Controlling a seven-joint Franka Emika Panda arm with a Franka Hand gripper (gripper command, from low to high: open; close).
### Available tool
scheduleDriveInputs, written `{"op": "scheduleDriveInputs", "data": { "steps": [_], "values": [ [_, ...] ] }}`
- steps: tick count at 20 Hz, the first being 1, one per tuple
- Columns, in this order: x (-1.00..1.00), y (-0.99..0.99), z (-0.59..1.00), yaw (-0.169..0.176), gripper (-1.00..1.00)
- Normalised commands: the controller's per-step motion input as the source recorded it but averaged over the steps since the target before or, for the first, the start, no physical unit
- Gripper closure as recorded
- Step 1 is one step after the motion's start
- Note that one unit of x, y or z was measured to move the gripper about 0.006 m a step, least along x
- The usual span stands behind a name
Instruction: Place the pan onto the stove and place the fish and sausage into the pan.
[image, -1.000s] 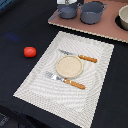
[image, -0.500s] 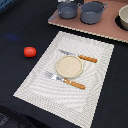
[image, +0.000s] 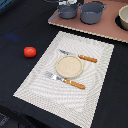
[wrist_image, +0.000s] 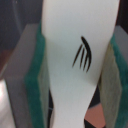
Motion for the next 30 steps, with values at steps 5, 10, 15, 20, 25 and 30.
{"op": "scheduleDriveInputs", "data": {
  "steps": [5,10,15,20,25,30],
  "values": [
    [0.03,0.38,0.07,0.025,-1.00],
    [0.12,0.15,0.56,0.001,-1.00],
    [0.01,-0.62,0.55,0.000,-1.00],
    [0.00,-0.97,0.42,0.000,-1.00],
    [-0.01,-0.97,0.34,0.000,-1.00],
    [-0.07,-0.99,0.15,0.000,-1.00]
  ]
}}
